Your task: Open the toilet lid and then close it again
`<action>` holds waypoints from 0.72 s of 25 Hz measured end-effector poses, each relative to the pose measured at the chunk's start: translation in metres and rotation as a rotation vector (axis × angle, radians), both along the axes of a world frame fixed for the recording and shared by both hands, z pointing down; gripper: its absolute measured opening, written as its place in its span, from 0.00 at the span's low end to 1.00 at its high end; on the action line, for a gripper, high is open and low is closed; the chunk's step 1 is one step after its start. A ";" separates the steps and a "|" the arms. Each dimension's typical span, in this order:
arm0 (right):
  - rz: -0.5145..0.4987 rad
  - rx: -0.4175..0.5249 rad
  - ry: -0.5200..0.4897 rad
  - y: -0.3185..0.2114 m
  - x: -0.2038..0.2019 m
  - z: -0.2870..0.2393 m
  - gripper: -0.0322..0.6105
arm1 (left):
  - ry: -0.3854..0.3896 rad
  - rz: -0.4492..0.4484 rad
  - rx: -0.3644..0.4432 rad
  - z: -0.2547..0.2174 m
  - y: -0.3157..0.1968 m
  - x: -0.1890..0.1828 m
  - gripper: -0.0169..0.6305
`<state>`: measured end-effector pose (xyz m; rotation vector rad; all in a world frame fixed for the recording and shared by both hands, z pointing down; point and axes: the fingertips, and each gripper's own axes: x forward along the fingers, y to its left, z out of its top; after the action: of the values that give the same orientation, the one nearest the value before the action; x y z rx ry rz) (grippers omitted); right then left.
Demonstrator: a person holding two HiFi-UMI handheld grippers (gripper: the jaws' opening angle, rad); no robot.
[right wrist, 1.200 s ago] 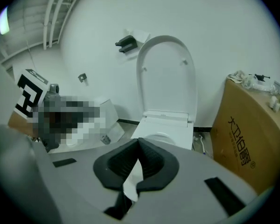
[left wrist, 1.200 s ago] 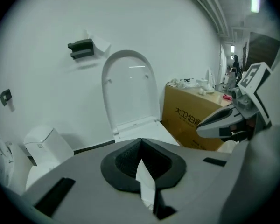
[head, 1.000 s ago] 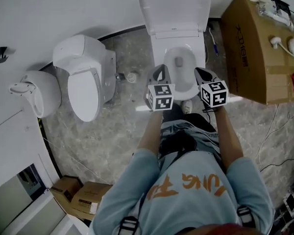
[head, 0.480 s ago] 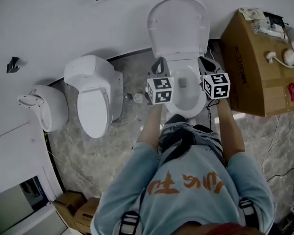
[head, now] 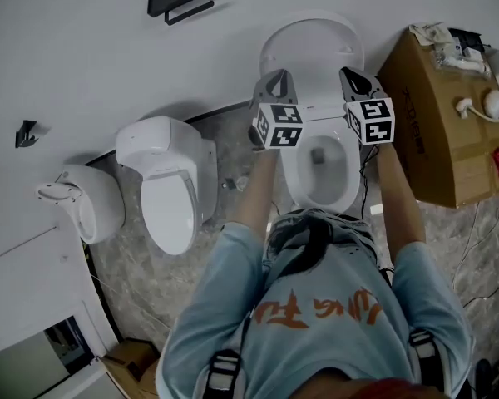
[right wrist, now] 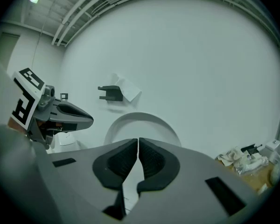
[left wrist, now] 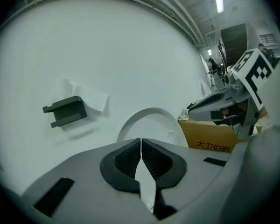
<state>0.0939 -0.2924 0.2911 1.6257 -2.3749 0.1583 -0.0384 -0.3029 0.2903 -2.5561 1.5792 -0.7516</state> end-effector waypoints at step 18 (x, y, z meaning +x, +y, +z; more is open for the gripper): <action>-0.112 0.054 0.540 -0.148 -0.021 -0.021 0.29 | -0.257 0.207 0.010 -0.002 -0.153 0.021 0.35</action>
<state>0.0732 -0.4403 0.2696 1.3359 -2.0494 -0.3291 -0.0178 -0.4560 0.2882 -2.4456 1.2194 -0.9964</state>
